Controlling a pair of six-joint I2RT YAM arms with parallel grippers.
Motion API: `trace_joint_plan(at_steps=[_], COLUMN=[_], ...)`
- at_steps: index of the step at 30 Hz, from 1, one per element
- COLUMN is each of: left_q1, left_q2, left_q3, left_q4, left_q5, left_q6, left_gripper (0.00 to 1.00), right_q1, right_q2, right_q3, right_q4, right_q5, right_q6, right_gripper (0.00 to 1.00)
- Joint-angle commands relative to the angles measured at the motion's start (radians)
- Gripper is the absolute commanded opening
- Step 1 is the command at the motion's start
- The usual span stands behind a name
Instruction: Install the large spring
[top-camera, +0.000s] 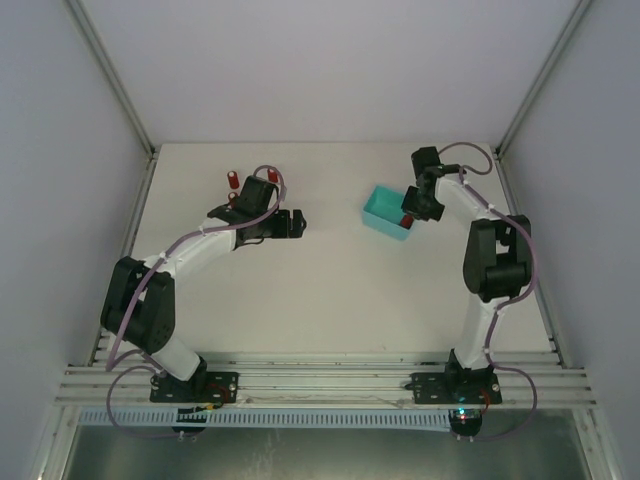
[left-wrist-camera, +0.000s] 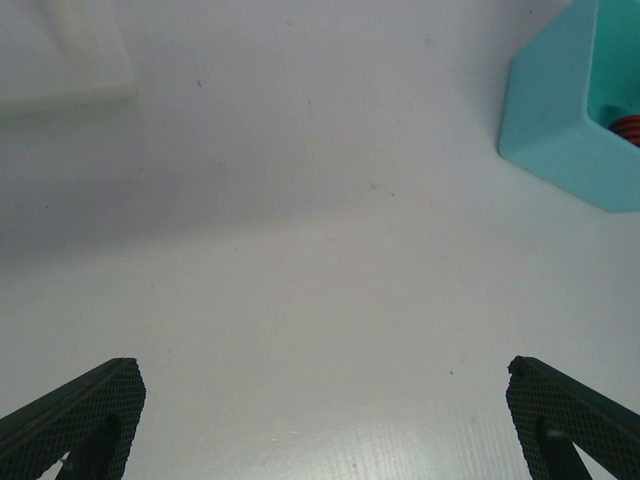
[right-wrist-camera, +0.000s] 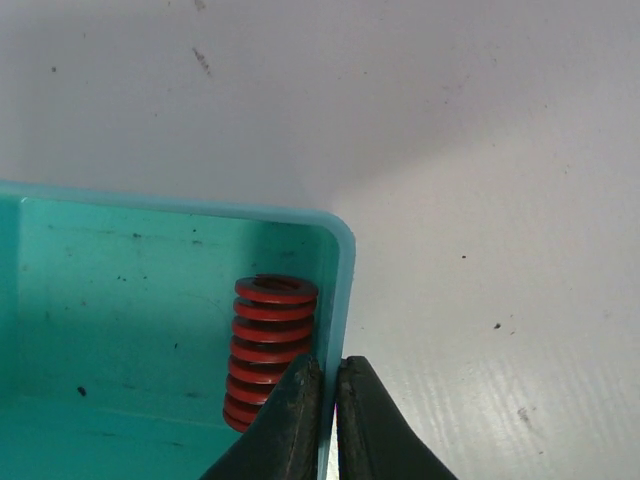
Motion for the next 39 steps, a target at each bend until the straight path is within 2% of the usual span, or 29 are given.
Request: trace_joint_plan(at_steps=[1,9,14,18,22,27,32,39], left_q1=[0.005,0.005,0.005,0.005,0.005,0.005,0.005,0.005], left_q2=[-0.005,-0.015,-0.018,-0.024,-0.032,-0.037,-0.021,-0.029], left_q3=[0.036,0.032,0.038,0.042,0.037,0.039,0.041,0.038], left_q4=[-0.022,-0.023,-0.028,-0.031,-0.03,-0.033,-0.022,-0.019], left_q5=[0.001,-0.002,-0.003,-0.005,-0.005,-0.038,-0.019,0.029], left_q6=[0.009,0.01,0.014,0.02,0.023,0.031,0.034,0.037], left_gripper=[0.99,0.99,0.99,0.99,0.99,0.99,0.99,0.99], right_q1=[-0.015,-0.036,-0.035,-0.033,0.003,0.078,0.129,0.141], right_q2=[0.014,0.023,0.008,-0.021,-0.055,-0.007,0.067,0.16], right_q3=[0.034,0.032,0.063,0.15,0.182,0.225,0.249,0.286], right_q4=[-0.078,-0.083,-0.106,-0.182,-0.226,-0.336,-0.329,-0.311], right_q5=[0.017,0.013,0.035,0.036,0.025,0.15,0.182,0.196], right_q6=[-0.186,-0.312,-0.289,-0.217,-0.106,0.051,0.071,0.073], right_gripper=[0.12,0.13,0.33,0.39,0.41,0.47,0.48,0.45])
